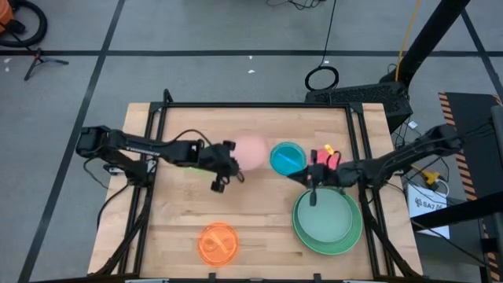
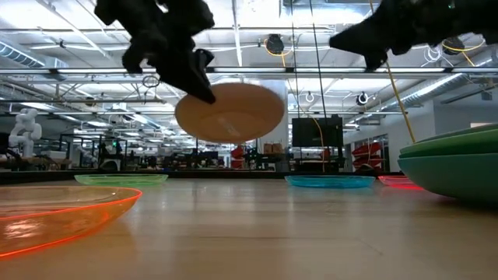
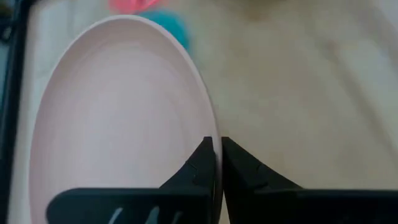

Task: Stack plastic plates
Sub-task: Stack the light pink plate on top of the light blue plate

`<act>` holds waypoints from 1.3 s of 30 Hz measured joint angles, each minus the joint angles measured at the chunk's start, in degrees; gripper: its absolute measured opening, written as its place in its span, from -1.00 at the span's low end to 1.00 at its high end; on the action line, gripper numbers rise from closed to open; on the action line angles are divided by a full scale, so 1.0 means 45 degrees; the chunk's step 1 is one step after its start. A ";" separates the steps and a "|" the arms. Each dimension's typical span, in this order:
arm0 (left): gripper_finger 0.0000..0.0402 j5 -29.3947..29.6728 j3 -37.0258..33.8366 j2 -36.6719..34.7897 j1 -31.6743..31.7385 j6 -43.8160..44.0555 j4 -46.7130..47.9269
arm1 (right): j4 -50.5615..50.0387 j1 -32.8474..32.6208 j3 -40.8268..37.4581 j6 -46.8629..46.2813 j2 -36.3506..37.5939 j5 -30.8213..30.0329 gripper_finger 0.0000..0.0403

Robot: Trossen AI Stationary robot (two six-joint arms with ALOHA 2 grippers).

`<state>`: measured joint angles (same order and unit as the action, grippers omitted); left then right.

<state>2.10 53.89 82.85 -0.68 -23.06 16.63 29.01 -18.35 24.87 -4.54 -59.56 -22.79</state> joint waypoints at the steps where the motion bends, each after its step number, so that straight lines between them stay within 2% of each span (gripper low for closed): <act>1: -0.94 -0.0085 0.0000 -0.0014 -0.0213 0.0001 -0.0065 | -0.0298 -0.0196 0.0437 0.0034 -0.0425 -0.0164 -0.99; 4: -0.94 -0.0263 0.0000 -0.0019 -0.0844 0.0148 0.0003 | -0.1706 -0.0587 0.2114 0.0003 -0.1674 -0.0467 -0.99; 11: -0.94 -0.0644 0.0000 -0.0019 -0.2237 0.0194 0.0176 | -0.7280 -0.1150 0.6142 -0.0897 -0.3824 -0.0557 -0.99; 14: -0.94 -0.0639 0.0000 -0.0019 -0.2677 0.0399 0.0372 | -0.8715 -0.1318 0.7355 -0.0937 -0.4428 0.0086 -0.99; 17: -0.94 -0.0644 0.0000 -0.0019 -0.2981 0.0824 0.0593 | -0.9230 -0.1435 0.8246 -0.0948 -0.4806 0.0471 -0.99; 30: -0.94 -0.0551 0.0000 -0.0024 -0.3760 0.1489 0.0703 | -0.9397 -0.1559 0.8682 -0.0805 -0.5186 0.0434 -0.98; 33: -0.94 -0.0556 0.0000 -0.0024 -0.3810 0.1591 0.0717 | -0.9385 -0.1559 0.8682 -0.1026 -0.5546 0.0454 -0.86; 39: -0.94 -0.0561 0.0000 -0.0024 -0.3874 0.1638 0.0732 | -0.9375 -0.1443 0.8675 -0.1780 -0.6334 0.0453 -0.48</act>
<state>-0.43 53.89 82.74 -18.11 -15.69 19.93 -13.18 -24.84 63.91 -12.55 -88.07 -20.75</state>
